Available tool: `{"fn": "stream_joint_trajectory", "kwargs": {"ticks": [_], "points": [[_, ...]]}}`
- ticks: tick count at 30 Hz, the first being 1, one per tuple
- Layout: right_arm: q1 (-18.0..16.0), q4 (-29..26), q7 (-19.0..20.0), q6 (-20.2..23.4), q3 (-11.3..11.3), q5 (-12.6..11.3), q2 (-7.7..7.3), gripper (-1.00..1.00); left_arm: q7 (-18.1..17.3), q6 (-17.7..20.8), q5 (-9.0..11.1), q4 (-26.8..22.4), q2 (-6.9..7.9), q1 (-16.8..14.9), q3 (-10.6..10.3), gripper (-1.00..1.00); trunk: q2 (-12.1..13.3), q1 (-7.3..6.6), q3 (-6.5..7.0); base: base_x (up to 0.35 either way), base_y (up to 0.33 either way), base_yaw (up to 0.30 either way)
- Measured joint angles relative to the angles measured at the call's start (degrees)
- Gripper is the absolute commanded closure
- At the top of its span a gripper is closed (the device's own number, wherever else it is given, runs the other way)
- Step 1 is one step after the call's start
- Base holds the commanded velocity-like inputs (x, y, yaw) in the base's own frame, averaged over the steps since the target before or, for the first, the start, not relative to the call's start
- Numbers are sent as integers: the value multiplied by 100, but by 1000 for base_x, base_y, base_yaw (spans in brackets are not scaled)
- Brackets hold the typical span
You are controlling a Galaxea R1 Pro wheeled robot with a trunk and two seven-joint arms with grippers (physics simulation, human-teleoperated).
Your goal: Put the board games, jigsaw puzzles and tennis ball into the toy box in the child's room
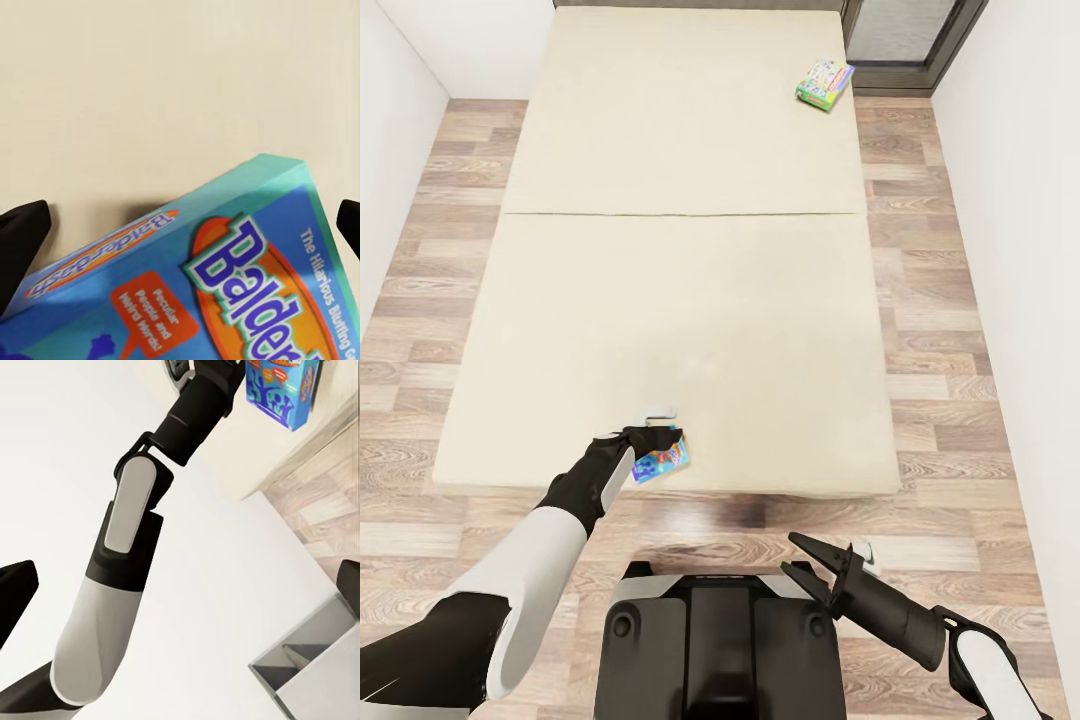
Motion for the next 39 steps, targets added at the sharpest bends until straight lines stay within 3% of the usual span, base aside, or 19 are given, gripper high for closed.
{"fn": "stream_joint_trajectory", "kwargs": {"ticks": [39], "points": [[0, 2, -83, -8, 9, -7, 0, -100, -27, -31, 31, -22, -1, -1, -4, -100, 2, 3, 0, -38, -33, 0]]}}
